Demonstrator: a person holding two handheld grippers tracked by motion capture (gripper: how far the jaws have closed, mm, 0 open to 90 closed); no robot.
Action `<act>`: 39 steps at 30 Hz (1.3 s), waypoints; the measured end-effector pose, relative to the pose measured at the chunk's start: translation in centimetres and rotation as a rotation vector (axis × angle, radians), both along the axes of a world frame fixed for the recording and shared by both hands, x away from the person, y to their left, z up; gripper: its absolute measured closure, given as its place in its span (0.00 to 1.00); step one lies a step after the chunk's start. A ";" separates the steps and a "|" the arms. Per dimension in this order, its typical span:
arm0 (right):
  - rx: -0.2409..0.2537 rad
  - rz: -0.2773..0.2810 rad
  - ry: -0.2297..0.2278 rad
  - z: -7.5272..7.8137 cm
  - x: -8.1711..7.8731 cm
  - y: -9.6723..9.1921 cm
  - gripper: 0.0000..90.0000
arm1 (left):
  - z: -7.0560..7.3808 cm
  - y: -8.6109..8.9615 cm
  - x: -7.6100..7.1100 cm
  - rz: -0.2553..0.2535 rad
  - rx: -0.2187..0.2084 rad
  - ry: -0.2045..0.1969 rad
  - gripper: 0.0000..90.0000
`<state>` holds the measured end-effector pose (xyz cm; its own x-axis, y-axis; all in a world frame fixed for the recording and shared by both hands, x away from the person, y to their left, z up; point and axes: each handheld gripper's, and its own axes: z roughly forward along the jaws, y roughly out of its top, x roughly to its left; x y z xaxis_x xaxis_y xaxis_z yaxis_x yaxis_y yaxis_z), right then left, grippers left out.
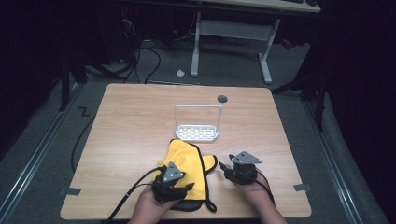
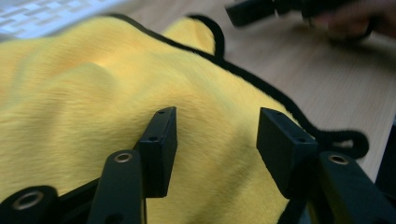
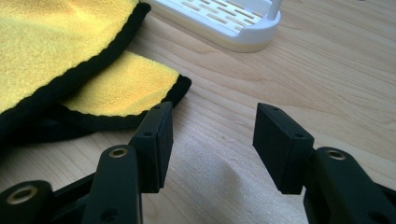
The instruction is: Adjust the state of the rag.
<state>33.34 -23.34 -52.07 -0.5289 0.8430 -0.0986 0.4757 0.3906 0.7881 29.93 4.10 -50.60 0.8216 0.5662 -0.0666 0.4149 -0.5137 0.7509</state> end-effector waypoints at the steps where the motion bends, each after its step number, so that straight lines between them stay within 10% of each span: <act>1: 0.001 0.000 0.001 0.0 0.0 0.0 0.54 | -0.3 -0.4 -0.1 -0.010 0.023 -0.003 0.51; 9: 0.000 0.005 0.002 -0.1 0.0 0.1 0.54 | -1.9 -1.0 -0.5 -0.010 0.052 0.010 0.62; 20: 0.005 0.003 0.002 0.0 0.0 0.0 0.54 | -1.4 -0.1 -0.1 -0.006 -0.028 0.056 0.94; 39: 0.034 0.036 0.019 0.2 -0.5 1.0 0.61 | 2.3 4.0 -0.5 0.064 -0.174 0.002 0.96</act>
<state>32.87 -22.39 -51.83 -0.5605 0.8259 -0.0601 0.4768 0.3813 0.7920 29.41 8.12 -48.25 0.7841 0.5969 -0.1698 0.4440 -0.3485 0.8255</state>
